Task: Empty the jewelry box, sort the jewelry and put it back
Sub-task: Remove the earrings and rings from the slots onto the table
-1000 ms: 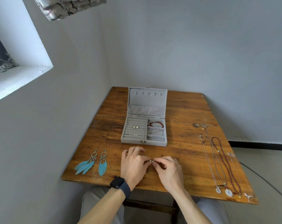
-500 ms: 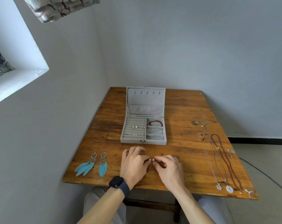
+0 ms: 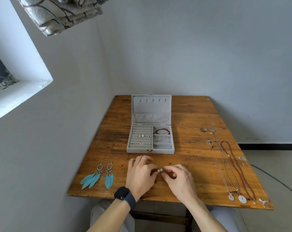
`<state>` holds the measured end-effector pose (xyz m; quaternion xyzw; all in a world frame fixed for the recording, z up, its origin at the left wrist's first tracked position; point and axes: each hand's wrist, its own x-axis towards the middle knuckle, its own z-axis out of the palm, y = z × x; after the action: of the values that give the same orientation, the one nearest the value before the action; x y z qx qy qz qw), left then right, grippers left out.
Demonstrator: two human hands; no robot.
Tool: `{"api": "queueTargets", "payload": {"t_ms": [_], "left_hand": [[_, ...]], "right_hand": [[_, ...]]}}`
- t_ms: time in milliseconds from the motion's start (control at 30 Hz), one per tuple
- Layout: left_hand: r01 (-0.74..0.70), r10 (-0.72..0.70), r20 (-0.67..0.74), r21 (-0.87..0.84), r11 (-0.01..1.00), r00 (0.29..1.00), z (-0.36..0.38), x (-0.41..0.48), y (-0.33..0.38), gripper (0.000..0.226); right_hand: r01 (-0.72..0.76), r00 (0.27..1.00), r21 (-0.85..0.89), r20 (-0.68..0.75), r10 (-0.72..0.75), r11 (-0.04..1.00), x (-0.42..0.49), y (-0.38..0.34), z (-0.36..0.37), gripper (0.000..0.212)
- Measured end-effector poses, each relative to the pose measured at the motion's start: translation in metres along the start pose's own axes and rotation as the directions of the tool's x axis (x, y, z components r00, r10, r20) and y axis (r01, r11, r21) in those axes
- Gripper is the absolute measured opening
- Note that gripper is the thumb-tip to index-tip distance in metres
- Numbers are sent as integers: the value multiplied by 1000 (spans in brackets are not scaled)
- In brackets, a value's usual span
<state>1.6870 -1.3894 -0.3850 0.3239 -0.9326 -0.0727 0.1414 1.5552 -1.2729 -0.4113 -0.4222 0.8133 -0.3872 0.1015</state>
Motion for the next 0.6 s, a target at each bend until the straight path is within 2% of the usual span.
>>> {"api": "queueTargets", "payload": {"t_ms": [267, 467, 600], "left_hand": [[10, -10, -25, 1, 1000, 1000, -9, 3, -12, 33], [76, -79, -89, -37, 996, 993, -29, 26, -39, 36], [132, -134, -78, -21, 991, 988, -38, 54, -63, 39]], "right_hand": [[19, 996, 10, 86, -20, 1000, 3, -1, -12, 28], [147, 983, -31, 117, -143, 989, 27, -18, -22, 24], [231, 968, -50, 109, -225, 972, 60, -39, -22, 24]]}}
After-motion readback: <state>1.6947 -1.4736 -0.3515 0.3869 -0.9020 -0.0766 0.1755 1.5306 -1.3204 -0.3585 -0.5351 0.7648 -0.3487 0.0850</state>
